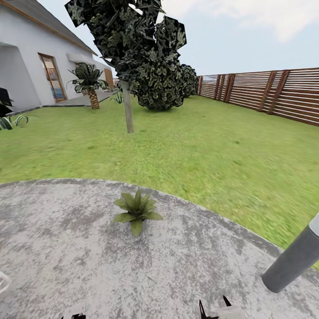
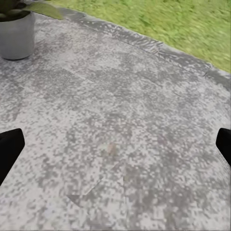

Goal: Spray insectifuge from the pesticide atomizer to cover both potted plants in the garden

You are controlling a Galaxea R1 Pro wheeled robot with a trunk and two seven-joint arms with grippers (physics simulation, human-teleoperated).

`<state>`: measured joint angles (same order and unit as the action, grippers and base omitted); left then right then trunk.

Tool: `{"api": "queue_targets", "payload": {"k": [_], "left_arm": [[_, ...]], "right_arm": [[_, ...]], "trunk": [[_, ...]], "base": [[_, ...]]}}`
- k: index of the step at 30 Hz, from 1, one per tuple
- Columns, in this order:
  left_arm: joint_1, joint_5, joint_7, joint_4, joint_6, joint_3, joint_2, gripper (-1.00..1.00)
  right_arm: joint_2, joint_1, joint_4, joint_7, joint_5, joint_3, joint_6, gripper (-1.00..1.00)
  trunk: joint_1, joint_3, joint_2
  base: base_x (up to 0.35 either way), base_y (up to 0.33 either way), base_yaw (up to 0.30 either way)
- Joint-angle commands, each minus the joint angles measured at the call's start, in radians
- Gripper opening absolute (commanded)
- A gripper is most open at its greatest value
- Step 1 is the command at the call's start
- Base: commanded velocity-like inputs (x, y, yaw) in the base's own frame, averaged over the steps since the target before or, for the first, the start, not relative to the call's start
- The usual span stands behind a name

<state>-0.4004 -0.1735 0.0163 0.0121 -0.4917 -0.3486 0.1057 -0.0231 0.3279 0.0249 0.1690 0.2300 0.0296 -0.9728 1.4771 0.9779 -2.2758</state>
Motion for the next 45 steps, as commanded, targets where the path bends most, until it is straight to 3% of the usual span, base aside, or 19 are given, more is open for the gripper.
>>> {"api": "queue_targets", "payload": {"k": [1,11,22,24,25,26,28,30,32,35,38,40,42,44,45], "left_arm": [[-0.001,-0.011,0.002,-0.001,-0.004,-0.008,0.000,-1.00],[-0.001,-0.011,0.002,-0.001,-0.004,-0.009,0.000,-1.00],[-0.001,-0.012,0.000,0.001,-0.004,-0.007,0.000,-1.00],[-0.013,-0.087,-0.013,0.013,0.003,0.030,0.003,-1.00],[-0.037,-0.248,-0.082,0.023,0.042,0.124,0.002,-1.00],[-0.059,-0.285,-0.136,0.035,0.079,0.138,0.004,-1.00],[-0.085,-0.317,-0.231,0.056,0.138,0.146,0.009,-1.00],[-0.118,-0.361,-0.412,0.107,0.226,0.153,0.021,-1.00],[-0.134,-0.422,-0.573,0.170,0.292,0.157,0.034,-1.00],[-0.142,-0.536,-0.788,0.296,0.385,0.159,0.041,-1.00],[-0.145,-0.618,-0.951,0.396,0.475,0.160,0.041,-1.00],[-0.145,-0.657,-1.005,0.434,0.494,0.160,0.041,-1.00],[-0.146,-0.745,-1.088,0.482,0.507,0.161,0.037,-1.00],[-0.146,-0.810,-1.142,0.527,0.526,0.160,0.030,-1.00],[-0.146,-0.818,-1.148,0.535,0.537,0.160,0.029,-1.00]], "right_arm": [[0.000,0.000,0.000,0.010,0.008,0.003,0.000,1.00],[0.000,0.000,0.000,0.010,0.008,0.003,0.000,1.00],[0.000,0.000,0.000,0.010,0.008,0.002,-0.001,1.00],[0.001,0.000,0.008,0.008,0.018,0.012,0.022,1.00],[0.005,0.000,0.097,0.003,0.129,0.096,0.203,1.00],[0.002,0.001,0.152,-0.015,0.174,0.117,0.278,1.00],[-0.002,0.005,0.239,-0.096,0.222,0.130,0.392,1.00],[-0.005,0.028,0.386,-0.322,0.253,0.137,0.580,1.00],[-0.006,0.055,0.491,-0.507,0.261,0.138,0.697,1.00],[-0.008,0.109,0.577,-0.680,0.265,0.140,0.797,1.00],[-0.025,0.189,0.594,-0.829,0.267,0.142,0.870,1.00],[-0.029,0.209,0.597,-0.893,0.268,0.141,0.884,1.00],[-0.033,0.220,0.600,-0.935,0.268,0.142,0.892,1.00],[-0.034,0.222,0.608,-0.945,0.268,0.142,0.894,1.00],[-0.034,0.222,0.611,-0.946,0.268,0.142,0.894,1.00]], "trunk": [[0.000,0.001,0.000],[0.000,0.001,0.000],[0.000,0.001,0.000],[0.000,0.001,0.000],[0.000,0.001,0.000],[0.000,0.001,0.000],[0.000,0.001,0.000],[0.000,0.001,0.000],[0.000,0.001,0.000],[0.000,0.001,0.000],[0.000,0.001,0.000],[0.000,0.001,0.000],[0.000,0.001,0.000],[0.000,0.001,0.000],[0.000,0.001,0.000]], "base": [[0.278,-0.165,0.200],[0.251,-0.172,0.263],[0.010,-0.016,0.153],[0.000,0.000,0.000],[0.000,0.000,0.000],[0.000,0.000,0.000],[0.000,0.000,0.000],[0.000,0.000,0.000],[0.000,0.000,0.000],[0.000,0.000,0.000],[0.000,0.000,0.000],[0.000,0.000,0.000],[0.000,0.000,0.000],[0.000,0.000,0.000],[0.000,0.000,0.000]]}}
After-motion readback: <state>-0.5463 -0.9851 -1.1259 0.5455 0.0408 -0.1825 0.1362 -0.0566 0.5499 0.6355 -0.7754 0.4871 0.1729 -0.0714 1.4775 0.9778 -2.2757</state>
